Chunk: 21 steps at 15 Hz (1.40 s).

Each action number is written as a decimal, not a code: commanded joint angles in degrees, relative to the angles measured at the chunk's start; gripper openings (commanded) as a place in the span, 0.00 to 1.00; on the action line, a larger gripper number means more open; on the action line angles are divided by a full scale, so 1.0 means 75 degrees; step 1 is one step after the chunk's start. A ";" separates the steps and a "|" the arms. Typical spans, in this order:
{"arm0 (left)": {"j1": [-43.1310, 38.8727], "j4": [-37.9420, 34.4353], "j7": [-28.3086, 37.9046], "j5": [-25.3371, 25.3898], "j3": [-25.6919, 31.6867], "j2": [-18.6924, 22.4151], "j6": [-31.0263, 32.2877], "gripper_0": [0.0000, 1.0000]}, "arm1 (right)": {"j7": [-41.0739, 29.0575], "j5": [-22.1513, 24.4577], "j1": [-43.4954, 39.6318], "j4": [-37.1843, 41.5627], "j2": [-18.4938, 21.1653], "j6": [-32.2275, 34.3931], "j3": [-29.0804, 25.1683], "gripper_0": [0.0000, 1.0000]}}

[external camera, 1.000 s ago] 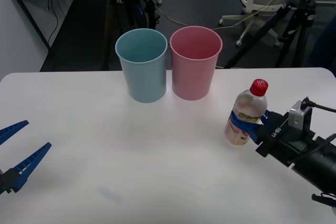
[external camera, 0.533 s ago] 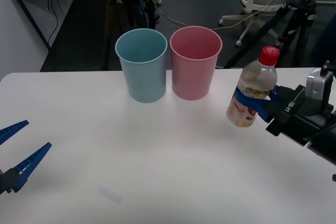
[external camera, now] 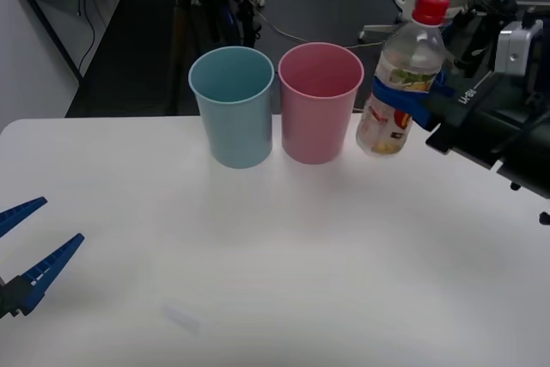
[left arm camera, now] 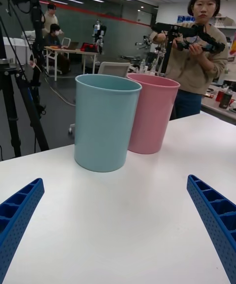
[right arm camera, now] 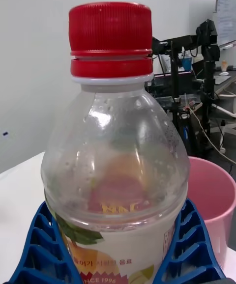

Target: Grasp the object on the table and drop it into the matching bin: aluminum can to the light blue bin, PET bottle to the pink bin.

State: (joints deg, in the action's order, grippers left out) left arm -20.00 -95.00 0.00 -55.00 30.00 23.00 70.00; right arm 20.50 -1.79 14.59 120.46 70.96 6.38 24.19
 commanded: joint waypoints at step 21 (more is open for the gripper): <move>0.0000 0.0000 0.0000 0.0000 0.0000 0.0000 0.0000 1.00 | 0.0021 -0.0417 0.5872 -0.6147 -0.3144 -0.0323 0.3513 0.00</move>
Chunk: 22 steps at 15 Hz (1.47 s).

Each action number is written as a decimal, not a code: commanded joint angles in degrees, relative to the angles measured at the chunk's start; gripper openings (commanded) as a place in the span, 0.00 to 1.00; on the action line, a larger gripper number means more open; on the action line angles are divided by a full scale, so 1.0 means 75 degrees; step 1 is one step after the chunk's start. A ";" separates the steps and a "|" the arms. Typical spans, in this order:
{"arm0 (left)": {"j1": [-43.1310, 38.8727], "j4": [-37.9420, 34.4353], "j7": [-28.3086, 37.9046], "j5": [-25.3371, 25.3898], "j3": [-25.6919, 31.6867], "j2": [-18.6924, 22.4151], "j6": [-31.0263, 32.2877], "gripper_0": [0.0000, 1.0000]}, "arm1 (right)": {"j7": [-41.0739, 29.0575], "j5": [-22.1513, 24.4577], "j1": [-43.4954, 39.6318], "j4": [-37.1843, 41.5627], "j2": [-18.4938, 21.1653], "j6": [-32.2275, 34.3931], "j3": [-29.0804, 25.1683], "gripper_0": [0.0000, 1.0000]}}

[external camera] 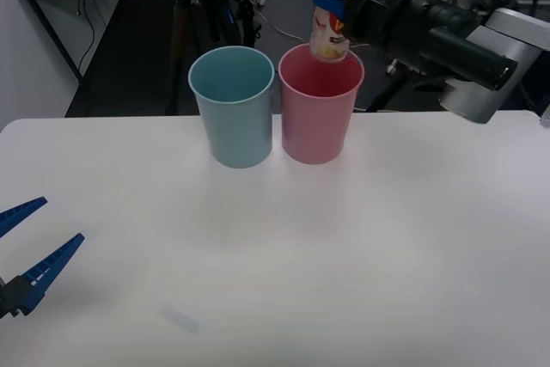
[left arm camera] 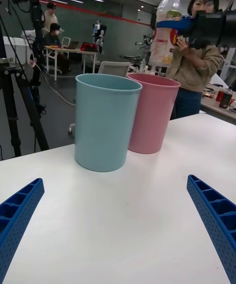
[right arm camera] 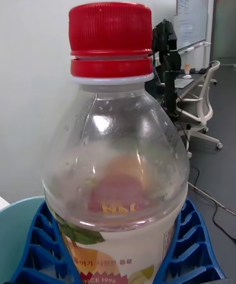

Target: Grasp the object on the table and drop it into the matching bin: aluminum can to the light blue bin, PET bottle to the pink bin.

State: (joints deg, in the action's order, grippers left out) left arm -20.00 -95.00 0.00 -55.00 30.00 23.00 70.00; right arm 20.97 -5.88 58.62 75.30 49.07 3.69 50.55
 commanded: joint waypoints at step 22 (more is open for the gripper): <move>0.0000 0.0000 0.0000 0.0000 0.0000 0.0000 0.0000 1.00 | -0.0160 0.0621 0.0001 -0.0408 -0.0683 0.0024 -0.0248 1.00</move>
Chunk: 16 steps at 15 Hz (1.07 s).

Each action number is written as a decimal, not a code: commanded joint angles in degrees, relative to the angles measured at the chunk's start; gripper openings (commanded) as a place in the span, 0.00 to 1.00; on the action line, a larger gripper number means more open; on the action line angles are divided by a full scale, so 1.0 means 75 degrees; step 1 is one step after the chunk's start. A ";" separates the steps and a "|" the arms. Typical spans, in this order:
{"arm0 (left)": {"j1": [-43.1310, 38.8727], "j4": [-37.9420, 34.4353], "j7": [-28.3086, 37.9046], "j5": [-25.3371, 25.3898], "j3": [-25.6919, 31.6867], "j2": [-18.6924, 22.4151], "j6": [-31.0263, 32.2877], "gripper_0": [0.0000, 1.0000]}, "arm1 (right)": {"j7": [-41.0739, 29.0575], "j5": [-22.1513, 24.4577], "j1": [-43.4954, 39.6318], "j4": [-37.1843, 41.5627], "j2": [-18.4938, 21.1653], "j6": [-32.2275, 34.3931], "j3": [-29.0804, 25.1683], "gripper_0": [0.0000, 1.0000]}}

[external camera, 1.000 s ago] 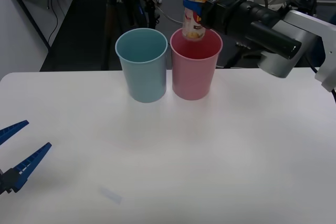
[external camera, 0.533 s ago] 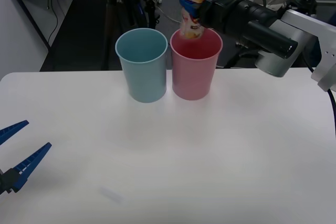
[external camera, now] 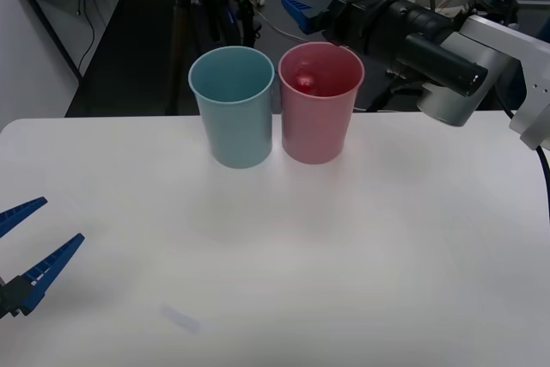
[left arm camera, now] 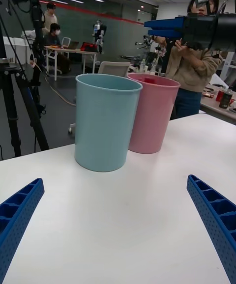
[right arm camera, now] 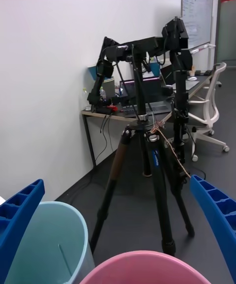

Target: Grasp the object on the table and drop it into the matching bin: aluminum can to the light blue bin, PET bottle to the pink bin.

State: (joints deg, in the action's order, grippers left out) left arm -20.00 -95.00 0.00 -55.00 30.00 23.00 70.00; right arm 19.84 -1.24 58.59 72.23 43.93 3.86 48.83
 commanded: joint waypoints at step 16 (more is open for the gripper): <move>0.0000 0.0000 0.0000 0.0000 0.0000 0.0000 0.0000 1.00 | -0.0008 -0.0163 -0.2186 0.3611 0.2134 -0.0045 -0.1038 1.00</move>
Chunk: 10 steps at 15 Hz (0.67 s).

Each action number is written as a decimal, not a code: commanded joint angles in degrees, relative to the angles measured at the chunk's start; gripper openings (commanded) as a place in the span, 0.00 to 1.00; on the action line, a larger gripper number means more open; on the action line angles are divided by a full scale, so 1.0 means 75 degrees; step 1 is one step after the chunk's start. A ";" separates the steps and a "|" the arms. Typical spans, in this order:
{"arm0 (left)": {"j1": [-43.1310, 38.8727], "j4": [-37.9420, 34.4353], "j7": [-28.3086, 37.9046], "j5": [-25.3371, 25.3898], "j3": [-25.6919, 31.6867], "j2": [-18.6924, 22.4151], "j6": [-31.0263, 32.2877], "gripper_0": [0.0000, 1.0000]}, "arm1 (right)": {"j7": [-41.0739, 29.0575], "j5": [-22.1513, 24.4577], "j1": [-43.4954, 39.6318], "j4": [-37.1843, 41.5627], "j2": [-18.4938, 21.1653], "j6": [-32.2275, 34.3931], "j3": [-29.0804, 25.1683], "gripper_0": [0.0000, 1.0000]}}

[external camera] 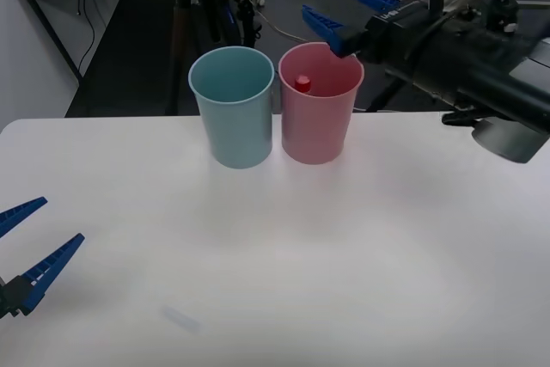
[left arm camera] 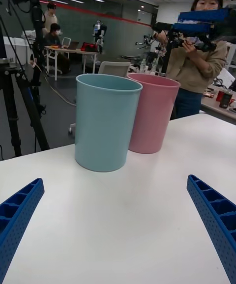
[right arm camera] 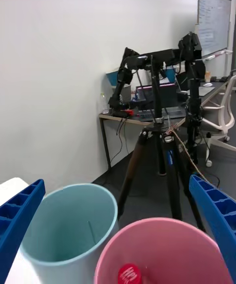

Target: Grasp the object on the table and drop it into the matching bin: aluminum can to the light blue bin, PET bottle to the pink bin.

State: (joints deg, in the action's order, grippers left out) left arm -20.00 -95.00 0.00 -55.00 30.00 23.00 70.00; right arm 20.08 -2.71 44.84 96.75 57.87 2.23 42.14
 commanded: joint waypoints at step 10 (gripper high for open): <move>0.0000 0.0000 0.0000 0.0000 0.0000 0.0000 0.0000 1.00 | -0.1845 0.1522 -0.3834 0.2206 0.1237 0.1366 -0.2256 1.00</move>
State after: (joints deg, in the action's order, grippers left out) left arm -20.00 -95.00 0.00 -55.00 30.00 23.00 70.00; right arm 8.57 5.92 18.64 112.47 67.28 11.60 27.28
